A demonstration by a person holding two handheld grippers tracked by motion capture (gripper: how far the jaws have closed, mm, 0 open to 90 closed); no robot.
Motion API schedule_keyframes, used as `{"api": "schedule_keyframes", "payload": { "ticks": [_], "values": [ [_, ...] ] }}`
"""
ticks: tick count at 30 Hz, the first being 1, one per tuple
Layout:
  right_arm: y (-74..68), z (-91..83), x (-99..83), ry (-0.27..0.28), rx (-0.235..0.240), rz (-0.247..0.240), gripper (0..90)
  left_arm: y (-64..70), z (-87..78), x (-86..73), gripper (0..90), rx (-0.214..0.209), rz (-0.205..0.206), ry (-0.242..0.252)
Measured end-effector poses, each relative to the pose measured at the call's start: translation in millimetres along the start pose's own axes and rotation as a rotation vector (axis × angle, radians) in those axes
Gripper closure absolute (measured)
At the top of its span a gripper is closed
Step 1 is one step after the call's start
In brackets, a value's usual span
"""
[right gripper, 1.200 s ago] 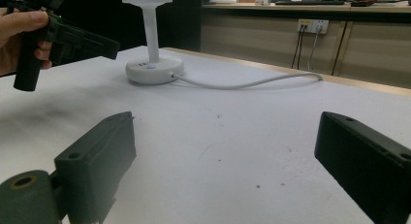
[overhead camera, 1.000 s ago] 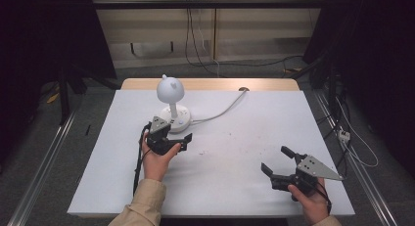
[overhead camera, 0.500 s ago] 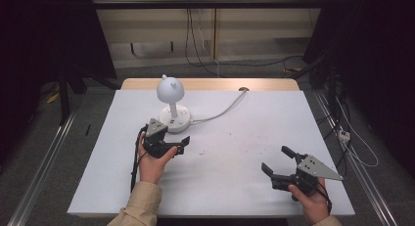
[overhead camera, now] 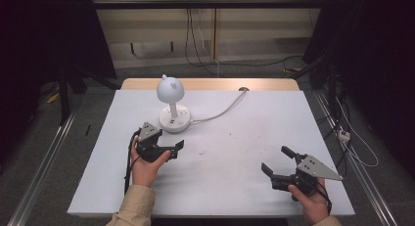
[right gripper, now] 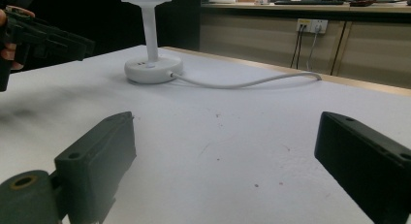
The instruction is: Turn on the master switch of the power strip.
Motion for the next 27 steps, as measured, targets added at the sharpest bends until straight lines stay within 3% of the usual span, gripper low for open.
{"api": "schedule_keyframes", "payload": {
  "ticks": [27],
  "values": [
    [-1.3, 0.8, -0.1, -0.004, 0.004, -0.007, 7.1, -12.3, -20.1, -9.5, 6.2, 0.009, 0.004, 0.014]
  ]
}}
Point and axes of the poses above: each handheld gripper's, and its own axes: z roughly forward along the jaws, x roughly out of its top, y roughly to its right, the point moved 1 cm from there along z, roughly forward along the jaws, and after that the axes turned 5 degrees about -z, right-handed, at the moved point
